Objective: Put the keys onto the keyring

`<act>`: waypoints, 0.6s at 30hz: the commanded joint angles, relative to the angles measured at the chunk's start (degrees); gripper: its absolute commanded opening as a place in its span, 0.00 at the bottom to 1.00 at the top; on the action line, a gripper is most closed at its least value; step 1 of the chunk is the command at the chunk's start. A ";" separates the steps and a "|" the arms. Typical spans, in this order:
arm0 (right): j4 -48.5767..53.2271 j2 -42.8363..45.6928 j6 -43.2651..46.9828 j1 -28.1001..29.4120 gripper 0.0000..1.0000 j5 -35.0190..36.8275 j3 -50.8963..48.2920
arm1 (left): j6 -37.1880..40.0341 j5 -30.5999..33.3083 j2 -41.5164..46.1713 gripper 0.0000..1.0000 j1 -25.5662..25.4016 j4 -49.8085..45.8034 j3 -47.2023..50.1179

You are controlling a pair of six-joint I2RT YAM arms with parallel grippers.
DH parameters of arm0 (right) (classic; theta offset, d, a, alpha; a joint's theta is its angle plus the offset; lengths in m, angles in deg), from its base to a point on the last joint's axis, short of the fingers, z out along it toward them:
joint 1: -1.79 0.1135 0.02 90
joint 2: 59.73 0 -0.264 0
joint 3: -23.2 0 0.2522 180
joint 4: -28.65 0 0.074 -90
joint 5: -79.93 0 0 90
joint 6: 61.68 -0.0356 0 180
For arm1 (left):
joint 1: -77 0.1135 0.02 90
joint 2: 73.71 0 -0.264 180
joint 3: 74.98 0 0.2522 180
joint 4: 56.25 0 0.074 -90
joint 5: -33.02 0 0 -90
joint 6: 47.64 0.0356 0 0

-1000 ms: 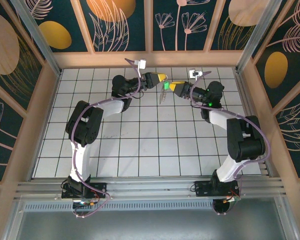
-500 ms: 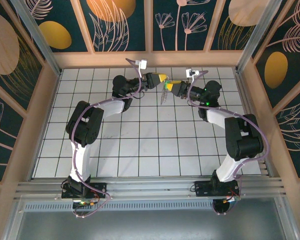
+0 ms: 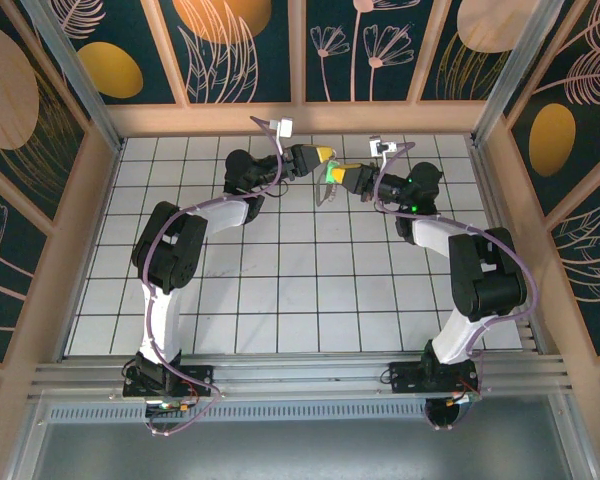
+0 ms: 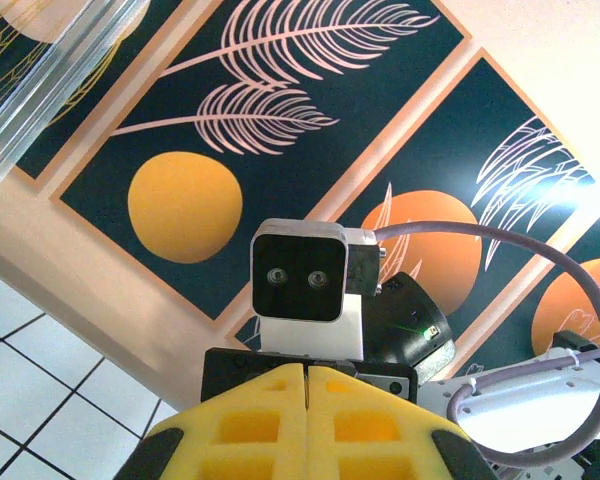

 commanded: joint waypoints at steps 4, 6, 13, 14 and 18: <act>7.04 1.23 4.70 0.60 0.00 0.44 -1.31 | 1.01 0.71 3.77 0.00 -0.44 4.03 -0.39; 8.49 1.83 5.82 0.67 0.00 0.54 -1.78 | 1.23 0.73 4.08 0.00 -0.44 3.92 -0.38; 9.87 1.98 6.02 0.98 0.00 0.98 -0.76 | 0.62 0.99 4.12 0.00 -0.50 4.77 -0.19; 10.18 1.80 6.02 1.30 0.00 1.13 -0.13 | 0.55 1.05 4.20 0.00 -0.53 4.97 -0.13; 10.91 0.51 5.76 2.79 0.00 1.77 2.84 | 0.41 1.14 4.33 0.00 -0.66 5.21 0.15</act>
